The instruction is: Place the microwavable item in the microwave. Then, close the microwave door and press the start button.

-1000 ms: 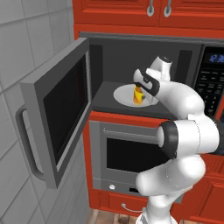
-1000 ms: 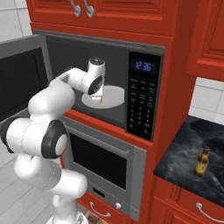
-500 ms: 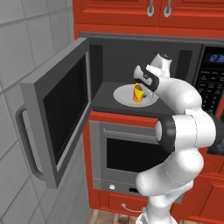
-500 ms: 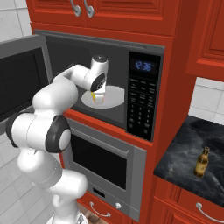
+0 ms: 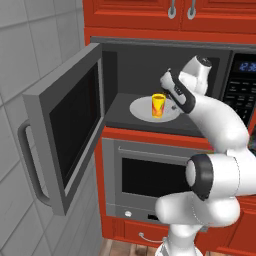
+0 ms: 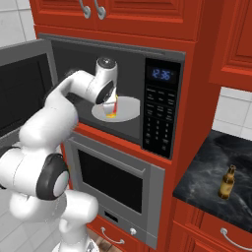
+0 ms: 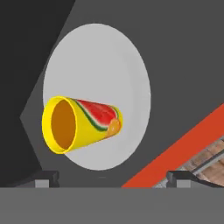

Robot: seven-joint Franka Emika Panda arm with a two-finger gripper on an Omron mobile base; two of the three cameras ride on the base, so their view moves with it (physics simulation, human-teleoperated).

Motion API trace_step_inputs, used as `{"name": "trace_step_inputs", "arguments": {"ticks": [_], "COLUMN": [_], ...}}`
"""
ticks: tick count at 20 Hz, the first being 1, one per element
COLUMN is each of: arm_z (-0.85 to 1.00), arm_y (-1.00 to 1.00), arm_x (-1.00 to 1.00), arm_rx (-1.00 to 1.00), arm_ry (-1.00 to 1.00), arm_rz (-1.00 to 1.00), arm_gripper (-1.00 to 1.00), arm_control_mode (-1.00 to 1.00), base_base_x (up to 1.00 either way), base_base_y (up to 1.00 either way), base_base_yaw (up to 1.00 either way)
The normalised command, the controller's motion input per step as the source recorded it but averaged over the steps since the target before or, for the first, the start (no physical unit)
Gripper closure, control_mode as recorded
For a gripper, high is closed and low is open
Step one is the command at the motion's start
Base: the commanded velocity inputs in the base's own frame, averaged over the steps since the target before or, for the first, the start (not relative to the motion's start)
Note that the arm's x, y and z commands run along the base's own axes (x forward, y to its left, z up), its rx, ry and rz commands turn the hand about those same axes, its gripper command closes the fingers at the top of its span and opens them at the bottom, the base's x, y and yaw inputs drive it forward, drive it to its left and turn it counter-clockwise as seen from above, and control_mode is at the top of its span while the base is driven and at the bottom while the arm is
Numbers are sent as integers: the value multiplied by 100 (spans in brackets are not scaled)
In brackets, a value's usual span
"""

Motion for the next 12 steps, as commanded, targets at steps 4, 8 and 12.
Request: {"name": "trace_step_inputs", "arguments": {"ticks": [4,8,12], "arm_z": [38,1,2], "arm_y": [19,63,71], "arm_x": [-87,-100,-100], "arm_rx": [-11,-18,-18], "arm_ry": [-19,-7,-7], "arm_rz": [3,4,3], "arm_gripper": [-100,-100,-100], "arm_control_mode": [-100,-100,-100], "base_base_x": [0,0,0], "base_base_y": [0,0,0], "base_base_yaw": [0,0,0]}}
